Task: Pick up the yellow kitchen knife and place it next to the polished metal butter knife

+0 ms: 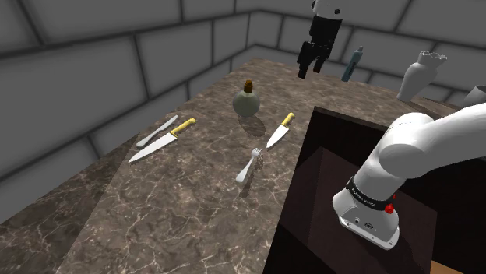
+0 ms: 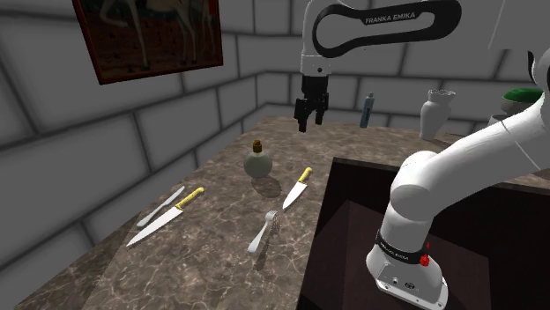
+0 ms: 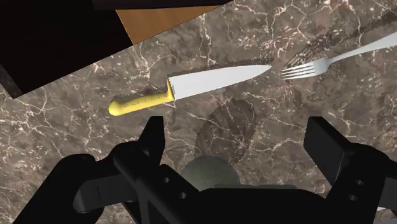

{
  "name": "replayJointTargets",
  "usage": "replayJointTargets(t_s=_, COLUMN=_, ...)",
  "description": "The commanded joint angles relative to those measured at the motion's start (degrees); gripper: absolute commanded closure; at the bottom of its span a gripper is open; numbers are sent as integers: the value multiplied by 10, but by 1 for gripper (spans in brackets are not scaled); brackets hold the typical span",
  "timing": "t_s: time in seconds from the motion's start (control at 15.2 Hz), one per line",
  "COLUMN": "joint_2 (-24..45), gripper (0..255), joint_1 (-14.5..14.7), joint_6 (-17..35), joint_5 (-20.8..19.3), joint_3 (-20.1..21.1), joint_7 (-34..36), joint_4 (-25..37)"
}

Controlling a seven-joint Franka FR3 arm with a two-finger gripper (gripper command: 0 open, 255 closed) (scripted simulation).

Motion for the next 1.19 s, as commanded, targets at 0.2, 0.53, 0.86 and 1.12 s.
replayJointTargets(t_s=0.2, joint_2=19, gripper=0, joint_1=-22, joint_6=65, joint_5=3, joint_3=6, joint_7=52, joint_4=-41)
replayJointTargets(t_s=0.53, joint_2=68, gripper=0, joint_1=-59, joint_6=177, joint_5=6, joint_3=14, joint_7=137, joint_4=-97)
replayJointTargets(t_s=0.86, joint_2=136, gripper=0, joint_1=-96, joint_6=293, joint_5=7, joint_3=22, joint_7=223, joint_4=-138)
replayJointTargets(t_s=1.12, joint_2=205, gripper=0, joint_1=-127, joint_6=387, joint_5=3, joint_3=27, joint_7=293, joint_4=-158)
